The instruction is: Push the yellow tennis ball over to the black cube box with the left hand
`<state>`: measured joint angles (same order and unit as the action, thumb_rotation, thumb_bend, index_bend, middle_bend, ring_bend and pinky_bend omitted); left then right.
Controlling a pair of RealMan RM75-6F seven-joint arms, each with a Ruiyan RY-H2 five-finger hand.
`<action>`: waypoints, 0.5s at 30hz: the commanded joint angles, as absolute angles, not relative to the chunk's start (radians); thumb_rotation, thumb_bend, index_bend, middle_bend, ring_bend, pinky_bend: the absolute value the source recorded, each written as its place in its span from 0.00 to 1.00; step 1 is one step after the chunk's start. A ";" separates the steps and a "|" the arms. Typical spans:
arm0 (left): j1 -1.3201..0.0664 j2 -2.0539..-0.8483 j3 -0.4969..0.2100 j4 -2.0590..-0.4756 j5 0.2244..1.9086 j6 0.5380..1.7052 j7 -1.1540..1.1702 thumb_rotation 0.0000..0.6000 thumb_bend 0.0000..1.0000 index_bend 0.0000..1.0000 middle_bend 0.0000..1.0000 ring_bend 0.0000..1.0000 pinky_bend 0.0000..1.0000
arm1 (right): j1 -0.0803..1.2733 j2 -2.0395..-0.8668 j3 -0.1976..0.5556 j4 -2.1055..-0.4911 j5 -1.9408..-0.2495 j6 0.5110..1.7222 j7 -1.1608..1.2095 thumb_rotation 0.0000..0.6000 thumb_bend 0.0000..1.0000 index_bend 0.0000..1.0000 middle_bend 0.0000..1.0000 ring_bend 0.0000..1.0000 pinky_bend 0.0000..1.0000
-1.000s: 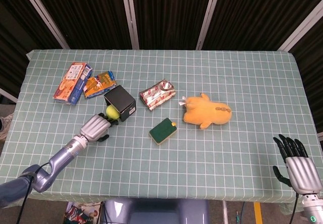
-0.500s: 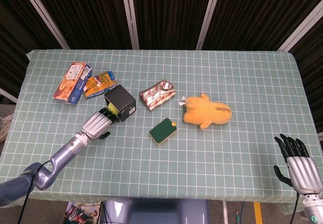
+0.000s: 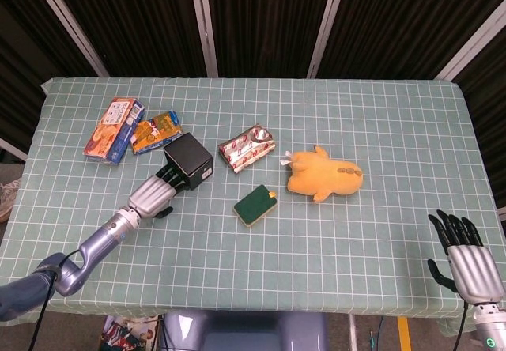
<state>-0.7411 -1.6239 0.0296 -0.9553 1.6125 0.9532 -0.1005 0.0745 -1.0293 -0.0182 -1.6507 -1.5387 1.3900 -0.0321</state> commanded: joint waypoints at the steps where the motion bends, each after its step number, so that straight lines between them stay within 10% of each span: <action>1: -0.735 -1.625 0.036 -0.953 1.623 0.976 -0.115 1.00 0.30 0.21 0.04 0.00 0.00 | 0.074 -1.029 -0.018 -1.652 -1.540 1.391 -0.032 1.00 0.43 0.00 0.00 0.00 0.00; 15: -0.612 -1.439 0.129 -1.175 1.696 1.191 -0.177 1.00 0.29 0.14 0.10 0.00 0.00 | 0.068 -1.027 -0.032 -1.662 -1.574 1.407 -0.038 1.00 0.43 0.00 0.00 0.00 0.00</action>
<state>-0.6501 -1.4915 0.0973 -1.1192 1.6717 1.1377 -0.1506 0.0696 -1.0276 -0.0298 -1.6602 -1.5717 1.4055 -0.0369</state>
